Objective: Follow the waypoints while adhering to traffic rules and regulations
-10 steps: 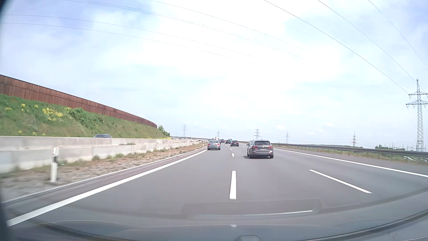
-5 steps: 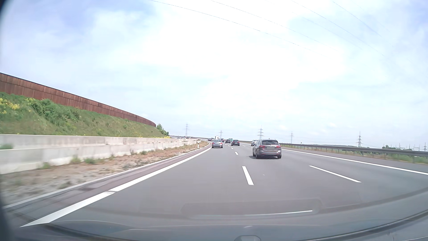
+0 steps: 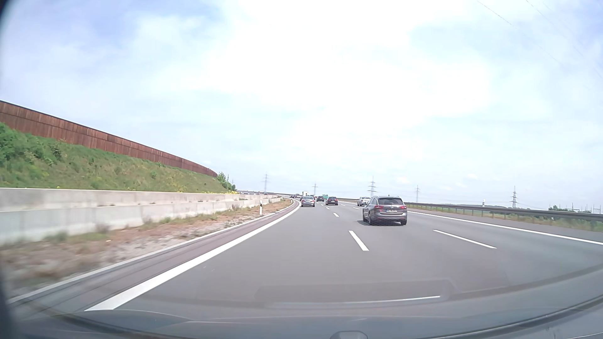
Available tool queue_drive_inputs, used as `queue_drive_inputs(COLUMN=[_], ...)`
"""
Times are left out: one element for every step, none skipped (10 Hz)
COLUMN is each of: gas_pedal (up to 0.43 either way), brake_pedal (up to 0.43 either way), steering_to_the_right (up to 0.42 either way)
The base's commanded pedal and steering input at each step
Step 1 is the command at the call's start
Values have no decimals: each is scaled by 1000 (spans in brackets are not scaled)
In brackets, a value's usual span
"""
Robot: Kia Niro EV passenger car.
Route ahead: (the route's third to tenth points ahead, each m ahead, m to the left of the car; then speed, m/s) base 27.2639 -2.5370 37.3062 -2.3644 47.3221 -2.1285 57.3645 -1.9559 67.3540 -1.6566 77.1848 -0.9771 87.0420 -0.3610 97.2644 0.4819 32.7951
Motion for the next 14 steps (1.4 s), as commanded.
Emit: queue_drive_inputs(gas_pedal=[531, 531, 531, 520, 520, 488, 480, 469, 461, 461, 461, 461, 461, 449], brake_pedal=[0, 0, 0, 0, 0, 0, 0, 0, 0, 0, 0, 0, 0, 0], steering_to_the_right=[-4, -4, -4, -4, -4, -4, -4, -4, -4, -5, -5, -5, -5, -6])
